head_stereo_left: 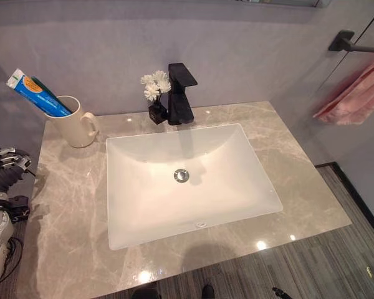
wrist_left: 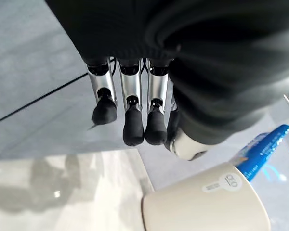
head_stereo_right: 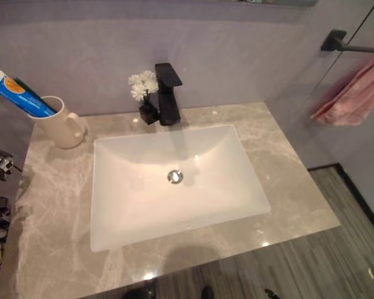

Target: Put brush and paste in cup on sink, flatten towel.

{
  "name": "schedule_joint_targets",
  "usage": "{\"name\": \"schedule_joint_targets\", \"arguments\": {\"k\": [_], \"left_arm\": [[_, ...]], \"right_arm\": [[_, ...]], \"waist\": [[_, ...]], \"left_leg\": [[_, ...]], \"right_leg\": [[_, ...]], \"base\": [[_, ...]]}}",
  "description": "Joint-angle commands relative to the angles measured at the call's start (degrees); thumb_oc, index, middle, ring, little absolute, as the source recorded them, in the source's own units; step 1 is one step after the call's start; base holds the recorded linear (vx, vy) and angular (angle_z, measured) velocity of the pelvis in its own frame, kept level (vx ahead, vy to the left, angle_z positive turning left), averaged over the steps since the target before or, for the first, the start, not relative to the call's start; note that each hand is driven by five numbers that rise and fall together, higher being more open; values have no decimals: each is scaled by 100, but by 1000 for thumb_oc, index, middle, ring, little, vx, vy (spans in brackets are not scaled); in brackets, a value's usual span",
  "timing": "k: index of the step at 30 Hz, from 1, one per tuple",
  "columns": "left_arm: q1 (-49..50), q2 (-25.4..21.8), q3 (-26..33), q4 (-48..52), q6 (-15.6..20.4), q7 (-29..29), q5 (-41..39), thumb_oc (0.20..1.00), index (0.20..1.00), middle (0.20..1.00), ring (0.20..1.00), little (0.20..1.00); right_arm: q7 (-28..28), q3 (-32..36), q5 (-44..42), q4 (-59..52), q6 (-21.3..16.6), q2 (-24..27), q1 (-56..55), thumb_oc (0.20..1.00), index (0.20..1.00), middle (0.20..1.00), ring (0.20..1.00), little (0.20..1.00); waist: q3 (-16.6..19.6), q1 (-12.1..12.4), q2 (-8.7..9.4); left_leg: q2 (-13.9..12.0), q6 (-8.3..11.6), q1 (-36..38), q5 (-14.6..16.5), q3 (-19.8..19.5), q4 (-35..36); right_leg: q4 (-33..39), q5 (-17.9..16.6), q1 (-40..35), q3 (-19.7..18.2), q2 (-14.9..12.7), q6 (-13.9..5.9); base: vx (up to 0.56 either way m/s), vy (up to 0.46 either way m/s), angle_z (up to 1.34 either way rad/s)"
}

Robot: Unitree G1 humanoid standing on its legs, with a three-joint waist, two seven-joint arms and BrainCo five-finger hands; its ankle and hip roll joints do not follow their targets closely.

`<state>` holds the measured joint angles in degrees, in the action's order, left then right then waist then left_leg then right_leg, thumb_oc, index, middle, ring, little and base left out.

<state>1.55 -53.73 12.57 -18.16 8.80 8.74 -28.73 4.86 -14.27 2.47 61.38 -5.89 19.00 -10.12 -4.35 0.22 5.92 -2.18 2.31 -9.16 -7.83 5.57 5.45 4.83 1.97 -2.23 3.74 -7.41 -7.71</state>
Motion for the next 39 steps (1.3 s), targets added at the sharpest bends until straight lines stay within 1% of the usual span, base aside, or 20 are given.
{"name": "schedule_joint_targets", "arguments": {"k": [1,6,11,15,18,26,34,39], "left_arm": [[-312,-22,75,-145,266,245,82,200,200,200,200,200],[-539,-41,-79,-375,245,286,72,200,200,200,200,200],[-779,-68,-242,-621,243,320,59,200,200,200,200,200],[-1163,-42,-474,-999,255,328,-62,200,200,200,200,200],[-1397,-100,-616,-1222,243,358,6,200,200,200,200,200],[-1715,-88,-890,-1388,218,390,141,200,200,200,200,200],[-2029,-125,-1076,-1614,193,418,234,200,200,200,200,200],[-2200,-159,-1177,-1741,170,487,356,200,200,200,200,200]], "right_arm": [[21,-147,-60,-80,29,317,-34,1000,1000,1000,1000,1000],[14,-207,-29,-202,37,390,-6,1000,1000,1000,1000,1000],[31,-204,-64,-267,25,444,36,1000,1000,1000,1000,1000],[19,-308,-17,-238,22,472,10,1000,1000,1000,1000,1000],[34,-345,-1,-222,22,479,34,1000,1000,1000,1000,1000],[46,-372,-44,-259,0,467,84,1000,1000,1000,1000,1000],[46,-431,-28,-231,-10,458,107,1000,1000,1000,1000,1000],[49,-453,-55,-251,-19,455,142,1000,1000,1000,1000,1000]], "waist": [[186,-1,-217],[189,-43,-236],[163,-65,-239],[144,-142,-240],[133,-181,-254],[88,-234,-273],[110,-265,-244],[82,-277,-189]], "left_leg": [[179,-217,350,665,-147,-174],[159,-226,340,739,-96,-291],[127,-220,289,728,-48,-286],[123,-217,236,725,-28,-280],[117,-215,220,725,-7,-282],[118,-219,191,727,47,-286],[97,-219,184,737,122,-271],[80,-226,124,743,153,-306]], "right_leg": [[-274,-489,4,303,-145,-366],[-227,-477,-3,227,-140,-357],[-181,-478,61,180,-122,-357],[-150,-468,120,137,-113,-348],[-152,-445,142,136,-113,-346],[-157,-466,213,94,-120,-350],[-80,-512,241,30,-121,-370],[-98,-536,301,7,-112,-366]], "base": [[40,-1,-4],[10,-1,-1],[-15,-5,-13],[-6,0,-2],[-8,5,-4],[-6,2,-5],[4,2,-6],[-3,-6,-2]]}}
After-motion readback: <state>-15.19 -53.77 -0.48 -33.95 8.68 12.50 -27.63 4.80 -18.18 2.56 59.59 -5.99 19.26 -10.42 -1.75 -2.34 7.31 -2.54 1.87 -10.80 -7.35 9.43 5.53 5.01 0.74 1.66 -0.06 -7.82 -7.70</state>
